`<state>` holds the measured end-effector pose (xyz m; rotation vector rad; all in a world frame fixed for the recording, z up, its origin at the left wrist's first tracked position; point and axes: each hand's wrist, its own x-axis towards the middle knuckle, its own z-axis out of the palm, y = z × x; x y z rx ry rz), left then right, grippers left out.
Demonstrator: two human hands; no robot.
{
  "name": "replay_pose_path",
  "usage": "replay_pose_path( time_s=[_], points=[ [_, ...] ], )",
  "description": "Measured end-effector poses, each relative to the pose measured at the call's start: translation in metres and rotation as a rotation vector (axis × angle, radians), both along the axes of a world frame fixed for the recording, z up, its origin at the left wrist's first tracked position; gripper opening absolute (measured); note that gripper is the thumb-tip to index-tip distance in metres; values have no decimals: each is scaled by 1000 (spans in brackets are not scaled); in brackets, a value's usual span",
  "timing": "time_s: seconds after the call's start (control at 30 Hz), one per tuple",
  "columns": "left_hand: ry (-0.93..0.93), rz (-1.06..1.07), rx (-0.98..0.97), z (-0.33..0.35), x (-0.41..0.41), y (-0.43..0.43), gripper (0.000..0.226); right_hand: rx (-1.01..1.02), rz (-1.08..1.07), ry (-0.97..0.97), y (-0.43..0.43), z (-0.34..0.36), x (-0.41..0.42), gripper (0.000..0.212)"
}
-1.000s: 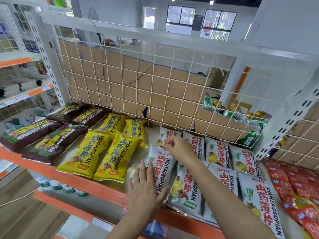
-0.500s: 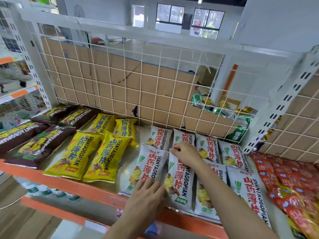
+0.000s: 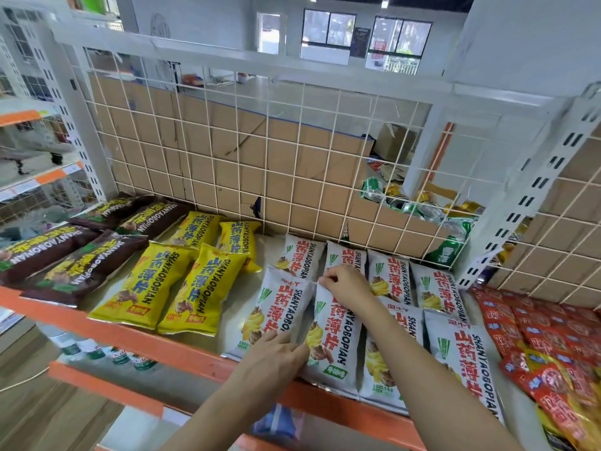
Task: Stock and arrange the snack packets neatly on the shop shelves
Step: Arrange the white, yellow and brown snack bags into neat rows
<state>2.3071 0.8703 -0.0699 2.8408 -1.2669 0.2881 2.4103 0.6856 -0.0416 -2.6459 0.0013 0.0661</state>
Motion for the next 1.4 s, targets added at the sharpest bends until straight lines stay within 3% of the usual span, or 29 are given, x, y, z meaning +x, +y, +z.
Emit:
replay_pose_path(
  time_s=[0.27, 0.33, 0.4, 0.5, 0.63, 0.77, 0.93, 1.03, 1.2, 1.4],
  points=[
    [80, 41, -26, 6, -3, -8, 54, 7, -39, -13, 3, -1, -2, 28],
    [113, 42, -72, 14, -4, -7, 35, 2, -40, -22, 3, -2, -1, 28],
    [144, 69, 25, 19, -1, -5, 8, 0, -27, -31, 2, -1, -2, 25],
    [123, 64, -132, 24, -7, 0, 18, 27, -21, -47, 1, 1, -4, 20],
    [91, 55, -262, 15, -14, -13, 14, 34, -55, -124, -6, 5, -9, 20],
    [137, 14, -79, 3, -16, -35, 49, 37, -64, -157, -22, 7, -20, 21],
    [218, 124, -13, -2, -16, -40, 54, 65, -38, -215, -34, 9, -37, 23],
    [244, 66, -123, -3, -15, -36, 61, 39, -34, -250, -31, 13, -48, 25],
    [150, 158, -209, 0, -2, 13, 62, -138, -18, -229, -13, 11, -62, 43],
    [21, 307, -303, 16, 43, 109, 55, -163, -43, -233, 30, 4, -59, 49]
  ],
)
